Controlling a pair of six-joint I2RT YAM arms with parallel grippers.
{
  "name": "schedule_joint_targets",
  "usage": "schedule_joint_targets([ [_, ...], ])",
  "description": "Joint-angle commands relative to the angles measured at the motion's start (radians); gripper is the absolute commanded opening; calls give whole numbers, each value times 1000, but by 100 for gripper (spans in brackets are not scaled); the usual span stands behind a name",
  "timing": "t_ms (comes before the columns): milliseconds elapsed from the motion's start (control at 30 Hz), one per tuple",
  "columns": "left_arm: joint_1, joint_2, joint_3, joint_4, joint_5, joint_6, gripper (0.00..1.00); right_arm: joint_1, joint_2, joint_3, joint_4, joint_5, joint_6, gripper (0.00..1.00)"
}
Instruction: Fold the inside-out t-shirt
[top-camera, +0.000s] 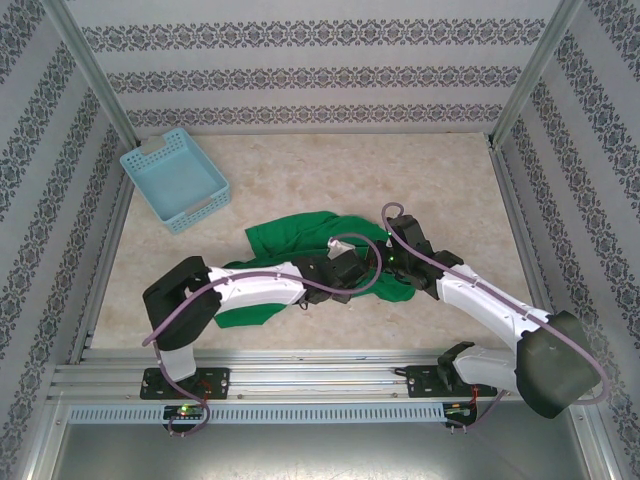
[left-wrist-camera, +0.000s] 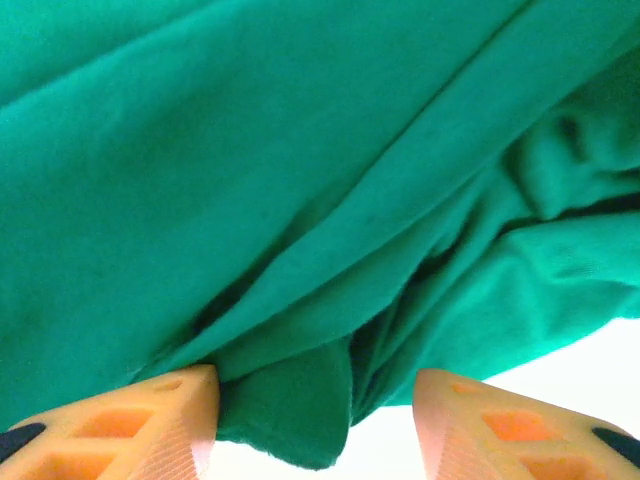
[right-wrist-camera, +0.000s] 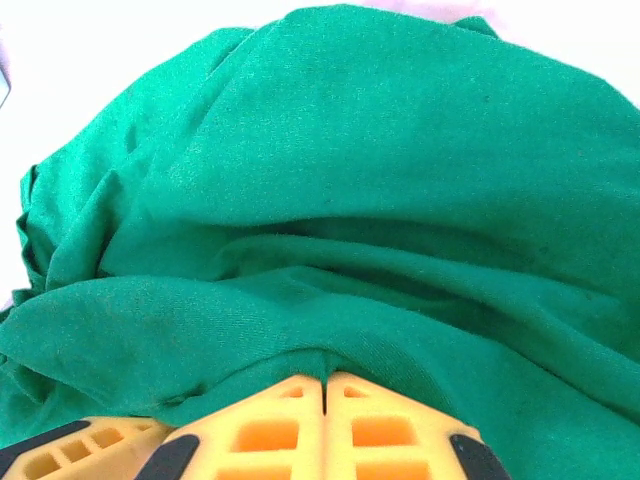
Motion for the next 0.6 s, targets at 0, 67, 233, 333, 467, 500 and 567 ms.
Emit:
schedule_joint_targets([
  [0, 16, 17, 27, -94, -54, -44, 51, 9, -21, -17, 27, -10, 9, 0],
  [67, 30, 21, 23, -95, -53, -49, 47, 9, -25, -23, 28, -7, 10, 0],
  [233, 39, -3, -5, -74, -48, -23, 31, 7, -28, -26, 11, 7, 4, 0],
  [333, 39, -37, -33, -43, -28, -5, 20, -1, -19, -22, -1, 21, -2, 0],
  [467, 39, -110, -95, 19, -6, 15, 6, -18, 3, -16, 1, 16, -16, 0],
  [500, 38, -133, -112, 34, -1, 20, 3, -23, 10, -15, 2, 14, -20, 0],
  [567, 39, -174, -141, 66, 20, 35, 0, -30, 31, -3, 1, 10, -29, 0],
])
